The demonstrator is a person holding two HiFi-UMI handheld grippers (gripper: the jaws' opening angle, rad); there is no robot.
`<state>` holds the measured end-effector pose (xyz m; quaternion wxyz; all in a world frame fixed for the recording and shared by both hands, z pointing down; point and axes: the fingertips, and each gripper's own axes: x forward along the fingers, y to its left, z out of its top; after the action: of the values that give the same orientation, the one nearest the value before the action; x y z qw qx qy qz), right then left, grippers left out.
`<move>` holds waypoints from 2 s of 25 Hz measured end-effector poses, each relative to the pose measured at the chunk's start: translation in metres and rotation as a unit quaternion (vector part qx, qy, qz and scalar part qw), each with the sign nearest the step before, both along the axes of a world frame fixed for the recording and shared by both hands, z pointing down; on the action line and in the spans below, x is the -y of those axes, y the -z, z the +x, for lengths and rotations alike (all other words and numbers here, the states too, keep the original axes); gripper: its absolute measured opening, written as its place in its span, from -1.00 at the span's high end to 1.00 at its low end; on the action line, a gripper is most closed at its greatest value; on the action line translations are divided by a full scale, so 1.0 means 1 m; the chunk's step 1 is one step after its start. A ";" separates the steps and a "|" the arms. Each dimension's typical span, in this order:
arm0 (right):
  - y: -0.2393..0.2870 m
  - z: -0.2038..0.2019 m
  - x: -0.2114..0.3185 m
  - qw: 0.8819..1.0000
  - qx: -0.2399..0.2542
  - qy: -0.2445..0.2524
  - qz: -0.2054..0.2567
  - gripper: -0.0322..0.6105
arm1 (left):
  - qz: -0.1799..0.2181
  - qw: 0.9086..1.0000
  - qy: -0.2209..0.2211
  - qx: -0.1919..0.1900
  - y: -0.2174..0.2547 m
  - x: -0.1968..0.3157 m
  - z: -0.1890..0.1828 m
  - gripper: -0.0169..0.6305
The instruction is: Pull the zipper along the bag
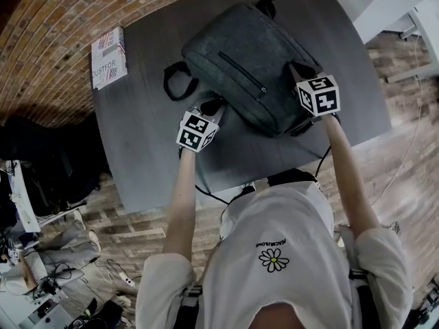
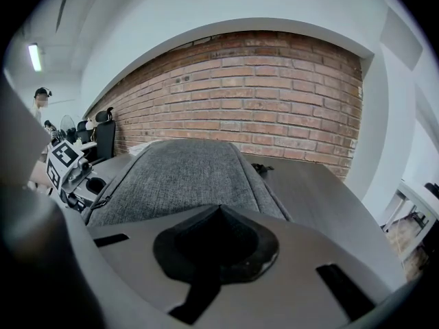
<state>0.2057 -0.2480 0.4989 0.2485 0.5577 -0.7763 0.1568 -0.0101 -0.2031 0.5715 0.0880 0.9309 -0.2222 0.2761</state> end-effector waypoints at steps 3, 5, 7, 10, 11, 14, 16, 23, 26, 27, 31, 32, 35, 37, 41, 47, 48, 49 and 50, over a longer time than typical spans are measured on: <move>-0.001 -0.001 0.000 1.000 0.002 0.000 -0.003 0.90 | 0.007 1.000 0.017 0.011 -0.001 0.000 -0.002 0.93; -0.001 -0.001 0.001 1.000 0.003 0.000 -0.005 0.90 | -0.002 0.999 0.029 0.020 0.000 -0.001 -0.007 0.94; -0.001 -0.001 0.002 1.000 0.001 0.000 -0.006 0.91 | -0.003 0.999 0.030 0.037 0.003 -0.007 -0.013 0.94; -0.001 -0.001 0.000 1.000 0.002 -0.002 -0.010 0.91 | -0.011 0.998 0.018 0.052 0.005 -0.020 -0.016 0.93; -0.001 -0.002 0.000 1.000 0.003 -0.002 -0.014 0.91 | -0.013 0.998 0.005 0.054 0.004 -0.025 -0.014 0.93; -0.003 -0.006 -0.002 1.000 -0.011 0.003 -0.019 0.91 | -0.031 0.996 -0.060 0.059 -0.002 -0.055 0.000 0.93; -0.004 -0.009 -0.001 0.999 -0.033 0.006 -0.016 0.93 | -0.053 0.990 -0.120 0.050 -0.003 -0.085 0.018 0.92; -0.004 -0.007 0.004 0.997 -0.066 0.003 -0.027 0.94 | -0.071 0.992 -0.098 0.025 -0.004 -0.130 0.066 0.94; 0.008 -0.014 -0.003 0.994 -0.090 0.036 -0.047 0.90 | -0.056 0.997 -0.053 0.030 -0.005 -0.131 0.059 0.94; 0.018 -0.028 -0.009 0.993 -0.089 0.067 -0.044 0.90 | -0.046 0.997 -0.051 0.038 -0.004 -0.131 0.057 0.94; 0.058 -0.120 -0.034 0.972 -0.064 0.225 -0.022 0.90 | 0.006 0.996 -0.051 0.066 0.001 -0.122 0.048 0.94; 0.060 -0.136 -0.035 0.966 -0.075 0.246 -0.017 0.90 | 0.010 0.997 -0.047 0.068 0.002 -0.119 0.041 0.94; 0.060 -0.163 -0.031 0.959 -0.090 0.269 -0.015 0.90 | 0.011 0.997 -0.016 0.074 0.003 -0.106 0.013 0.94; 0.058 -0.170 -0.031 0.956 -0.095 0.278 -0.020 0.90 | 0.008 0.997 0.019 0.077 0.001 -0.093 -0.013 0.94; 0.046 -0.196 -0.052 0.935 -0.083 0.340 -0.053 0.90 | 0.020 0.991 0.079 0.102 0.002 -0.057 -0.076 0.94; 0.021 -0.260 -0.082 0.907 -0.027 0.405 -0.109 0.90 | 0.027 0.976 0.142 0.164 0.012 -0.006 -0.160 0.95; 0.015 -0.267 -0.081 0.909 -0.024 0.398 -0.119 0.90 | 0.028 0.976 0.134 0.172 0.013 -0.006 -0.165 0.95; 0.010 -0.271 -0.079 0.910 -0.027 0.393 -0.128 0.90 | 0.029 0.976 0.121 0.177 0.014 -0.007 -0.167 0.95; 0.007 -0.273 -0.078 0.910 -0.034 0.392 -0.132 0.90 | 0.029 0.978 0.104 0.181 0.014 -0.011 -0.167 0.95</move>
<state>-0.0669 -0.1703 0.4922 0.3877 0.1755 -0.8957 0.1291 -0.1772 -0.1920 0.5574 0.0472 0.8396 -0.3382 0.4224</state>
